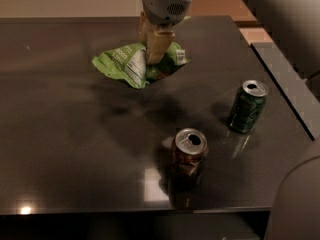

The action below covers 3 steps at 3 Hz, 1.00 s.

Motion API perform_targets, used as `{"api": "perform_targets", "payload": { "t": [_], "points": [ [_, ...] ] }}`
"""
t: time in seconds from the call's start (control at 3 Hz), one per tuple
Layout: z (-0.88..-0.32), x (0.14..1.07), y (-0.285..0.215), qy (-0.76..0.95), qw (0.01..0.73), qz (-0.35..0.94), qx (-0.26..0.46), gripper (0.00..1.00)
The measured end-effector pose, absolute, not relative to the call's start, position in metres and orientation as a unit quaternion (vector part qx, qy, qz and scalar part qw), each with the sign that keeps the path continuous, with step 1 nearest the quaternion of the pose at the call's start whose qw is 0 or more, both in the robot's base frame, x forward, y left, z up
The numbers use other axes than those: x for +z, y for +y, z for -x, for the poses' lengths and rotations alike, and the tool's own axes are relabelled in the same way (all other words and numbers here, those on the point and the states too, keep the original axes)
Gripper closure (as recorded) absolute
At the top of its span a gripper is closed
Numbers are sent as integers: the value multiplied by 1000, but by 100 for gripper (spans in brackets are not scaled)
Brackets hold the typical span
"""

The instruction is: Pick green rice chip bag

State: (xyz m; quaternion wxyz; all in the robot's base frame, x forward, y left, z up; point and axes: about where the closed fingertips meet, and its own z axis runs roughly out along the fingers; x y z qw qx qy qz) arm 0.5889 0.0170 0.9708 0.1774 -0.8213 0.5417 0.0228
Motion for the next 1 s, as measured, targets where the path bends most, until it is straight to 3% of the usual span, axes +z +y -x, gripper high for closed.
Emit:
{"api": "perform_targets", "payload": {
  "t": [1.0],
  "points": [
    [-585,1015,6,525,228,820,22,100]
  ]
}}
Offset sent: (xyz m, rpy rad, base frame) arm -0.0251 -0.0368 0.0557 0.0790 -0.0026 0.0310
